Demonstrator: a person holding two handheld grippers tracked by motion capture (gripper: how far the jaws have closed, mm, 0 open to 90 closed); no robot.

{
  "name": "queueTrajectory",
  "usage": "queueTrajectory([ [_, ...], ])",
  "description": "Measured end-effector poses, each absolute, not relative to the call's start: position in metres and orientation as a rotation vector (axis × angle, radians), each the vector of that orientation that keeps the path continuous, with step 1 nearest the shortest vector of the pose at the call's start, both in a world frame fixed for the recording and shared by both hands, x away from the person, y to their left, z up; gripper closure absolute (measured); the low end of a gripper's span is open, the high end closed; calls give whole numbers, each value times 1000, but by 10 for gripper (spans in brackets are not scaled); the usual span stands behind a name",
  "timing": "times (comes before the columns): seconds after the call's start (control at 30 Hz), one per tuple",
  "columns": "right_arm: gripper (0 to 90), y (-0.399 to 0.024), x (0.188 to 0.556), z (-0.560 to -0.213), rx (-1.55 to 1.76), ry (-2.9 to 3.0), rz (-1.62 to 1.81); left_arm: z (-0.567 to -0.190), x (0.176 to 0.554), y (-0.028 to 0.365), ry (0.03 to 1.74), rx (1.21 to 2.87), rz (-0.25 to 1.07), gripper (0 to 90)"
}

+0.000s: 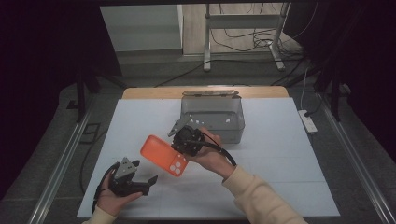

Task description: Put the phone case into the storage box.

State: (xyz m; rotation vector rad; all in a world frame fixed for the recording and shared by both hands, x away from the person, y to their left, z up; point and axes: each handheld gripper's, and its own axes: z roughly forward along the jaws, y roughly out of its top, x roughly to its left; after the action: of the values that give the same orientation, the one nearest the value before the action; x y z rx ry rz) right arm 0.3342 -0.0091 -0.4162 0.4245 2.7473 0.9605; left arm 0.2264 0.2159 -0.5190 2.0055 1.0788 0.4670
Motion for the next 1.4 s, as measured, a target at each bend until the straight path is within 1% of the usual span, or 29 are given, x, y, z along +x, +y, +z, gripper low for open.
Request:
queueTrajectory([
  [1.4, 897, -69, 325, -418, 483, 2713, 1015, -520, 229, 213, 1099, 2016, 475, 97],
])
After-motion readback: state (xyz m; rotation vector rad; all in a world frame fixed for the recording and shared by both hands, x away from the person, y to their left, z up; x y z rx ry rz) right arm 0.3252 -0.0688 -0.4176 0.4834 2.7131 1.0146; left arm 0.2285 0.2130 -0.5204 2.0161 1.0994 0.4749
